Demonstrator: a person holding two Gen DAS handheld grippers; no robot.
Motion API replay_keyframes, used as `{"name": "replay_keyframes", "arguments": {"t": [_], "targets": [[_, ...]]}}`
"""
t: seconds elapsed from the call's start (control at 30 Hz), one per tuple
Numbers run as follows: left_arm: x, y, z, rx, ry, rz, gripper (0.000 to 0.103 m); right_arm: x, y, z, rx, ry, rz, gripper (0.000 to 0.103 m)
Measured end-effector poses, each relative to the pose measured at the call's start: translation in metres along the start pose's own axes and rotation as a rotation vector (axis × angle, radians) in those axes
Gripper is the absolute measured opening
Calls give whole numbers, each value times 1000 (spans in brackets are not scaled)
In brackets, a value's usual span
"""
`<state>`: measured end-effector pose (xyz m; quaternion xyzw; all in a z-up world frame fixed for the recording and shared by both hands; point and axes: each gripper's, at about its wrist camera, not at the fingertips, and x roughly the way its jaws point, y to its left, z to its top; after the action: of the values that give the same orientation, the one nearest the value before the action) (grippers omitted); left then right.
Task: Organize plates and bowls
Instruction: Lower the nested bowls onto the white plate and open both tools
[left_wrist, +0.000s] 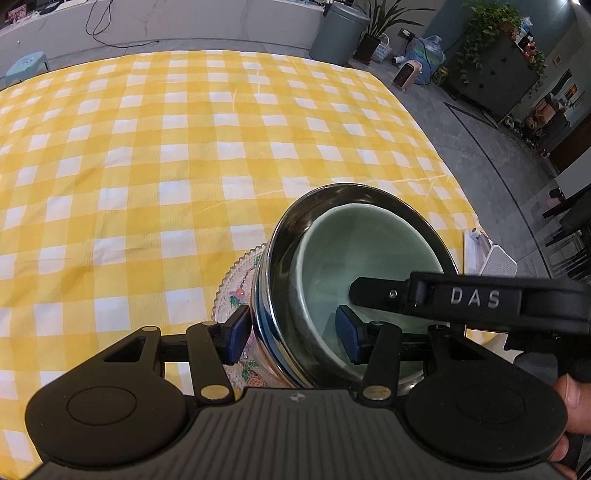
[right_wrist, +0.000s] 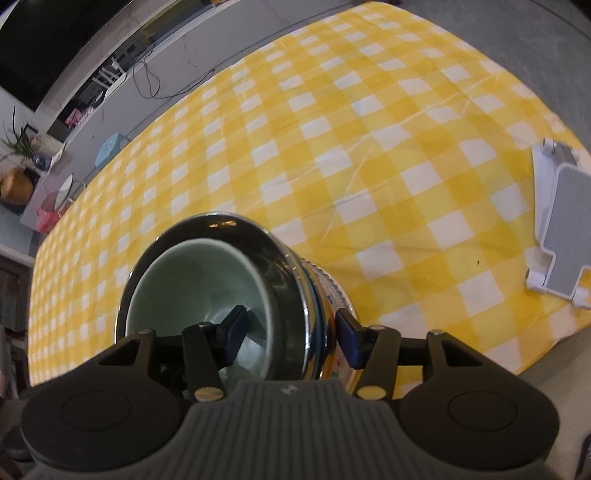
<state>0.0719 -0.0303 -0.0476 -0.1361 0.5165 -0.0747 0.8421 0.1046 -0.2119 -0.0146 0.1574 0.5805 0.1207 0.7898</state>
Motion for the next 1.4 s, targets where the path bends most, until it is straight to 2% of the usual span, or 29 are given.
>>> {"name": "replay_keyframes", "arguments": {"t": [0.4,0.57,0.77,0.93,1.03,1.17,1.3,1.4], "targets": [[-13,-6,0,11,-19,16,59,-16,3,-3,-21,-29,-5,58],[-41,-16,-2,60,-103,43,59,-34,10,-2,-37,-69,4,62],[-73,-28,-10,118,-168,35,65,-64,23,-8,-92,-133,28,69],[-85,-29,-21,101,-177,16,69,-87,36,-20,-156,-181,43,71],[-92,-26,-27,78,-197,13,78,-99,40,-30,-186,-207,51,72],[-95,-28,-31,66,-215,20,88,-114,45,-45,-253,-280,21,77],[-89,-35,-35,88,-207,57,88,-122,48,-60,-306,-362,-33,80],[-84,-40,-41,93,-194,85,89,-121,43,-69,-295,-387,-36,82]]}}
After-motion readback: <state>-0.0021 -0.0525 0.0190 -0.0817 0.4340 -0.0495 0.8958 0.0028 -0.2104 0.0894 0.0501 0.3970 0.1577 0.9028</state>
